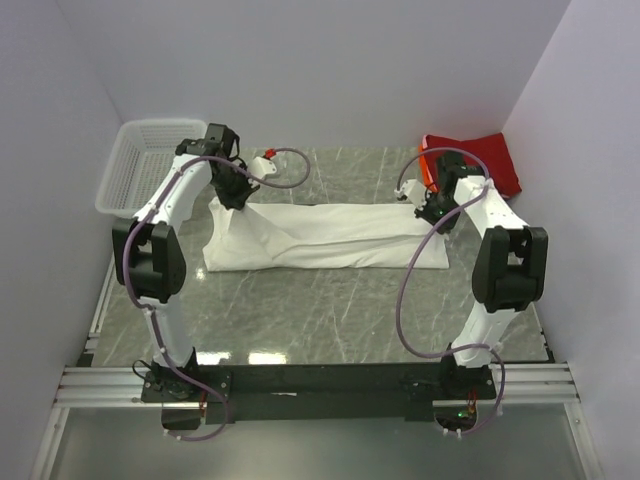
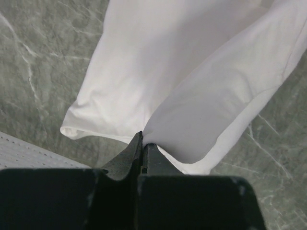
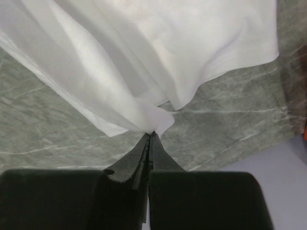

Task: Fold and stack the t-shirts
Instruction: Fold the tshirt

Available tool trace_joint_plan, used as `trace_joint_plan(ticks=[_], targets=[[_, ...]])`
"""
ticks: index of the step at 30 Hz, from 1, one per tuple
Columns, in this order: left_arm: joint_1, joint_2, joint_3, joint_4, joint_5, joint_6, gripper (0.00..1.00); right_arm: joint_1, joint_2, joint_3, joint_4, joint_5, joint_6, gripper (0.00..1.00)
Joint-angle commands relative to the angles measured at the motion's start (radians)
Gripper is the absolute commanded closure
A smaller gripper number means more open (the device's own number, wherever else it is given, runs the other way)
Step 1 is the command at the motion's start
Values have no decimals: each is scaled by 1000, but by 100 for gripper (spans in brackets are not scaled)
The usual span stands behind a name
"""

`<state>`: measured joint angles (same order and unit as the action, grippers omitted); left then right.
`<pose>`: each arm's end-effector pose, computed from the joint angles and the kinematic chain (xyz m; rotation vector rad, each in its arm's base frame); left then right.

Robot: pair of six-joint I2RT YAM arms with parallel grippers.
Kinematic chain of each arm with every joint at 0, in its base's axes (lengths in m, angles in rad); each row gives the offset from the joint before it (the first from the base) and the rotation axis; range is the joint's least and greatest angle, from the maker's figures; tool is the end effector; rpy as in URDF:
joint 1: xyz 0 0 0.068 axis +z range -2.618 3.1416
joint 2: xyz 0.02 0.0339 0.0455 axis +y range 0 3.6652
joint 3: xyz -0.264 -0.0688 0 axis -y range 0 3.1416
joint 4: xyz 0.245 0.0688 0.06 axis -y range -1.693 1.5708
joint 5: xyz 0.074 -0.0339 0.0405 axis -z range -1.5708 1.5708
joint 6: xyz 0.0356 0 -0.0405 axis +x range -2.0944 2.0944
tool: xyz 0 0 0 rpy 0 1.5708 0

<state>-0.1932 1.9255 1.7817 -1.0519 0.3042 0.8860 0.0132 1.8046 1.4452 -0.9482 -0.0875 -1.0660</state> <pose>0.3928 -0.0877 0.2849 1.4440 2.2594 -0.2137 0.3600 0.0079 0.2346 -1.4885 2.4531 -0.0822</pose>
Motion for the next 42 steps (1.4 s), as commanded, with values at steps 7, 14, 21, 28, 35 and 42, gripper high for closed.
trace_joint_plan(ticks=[7, 14, 21, 28, 35, 42], targets=[[5, 72, 90, 33, -8, 33, 100, -7, 79, 104, -11, 35, -26, 100], [6, 113, 110, 52, -20, 19, 100, -7, 147, 161, -15, 45, -32, 100], [5, 161, 153, 55, -27, -1, 100, -9, 173, 152, 6, 54, -46, 100], [5, 202, 153, 76, -42, -12, 100, -9, 229, 204, 12, 66, -32, 100], [8, 211, 166, 96, -45, -82, 70, -9, 251, 247, -27, 74, 9, 69], [119, 67, 52, 10, 91, -271, 47, -131, 228, 392, -263, -113, 250, 43]])
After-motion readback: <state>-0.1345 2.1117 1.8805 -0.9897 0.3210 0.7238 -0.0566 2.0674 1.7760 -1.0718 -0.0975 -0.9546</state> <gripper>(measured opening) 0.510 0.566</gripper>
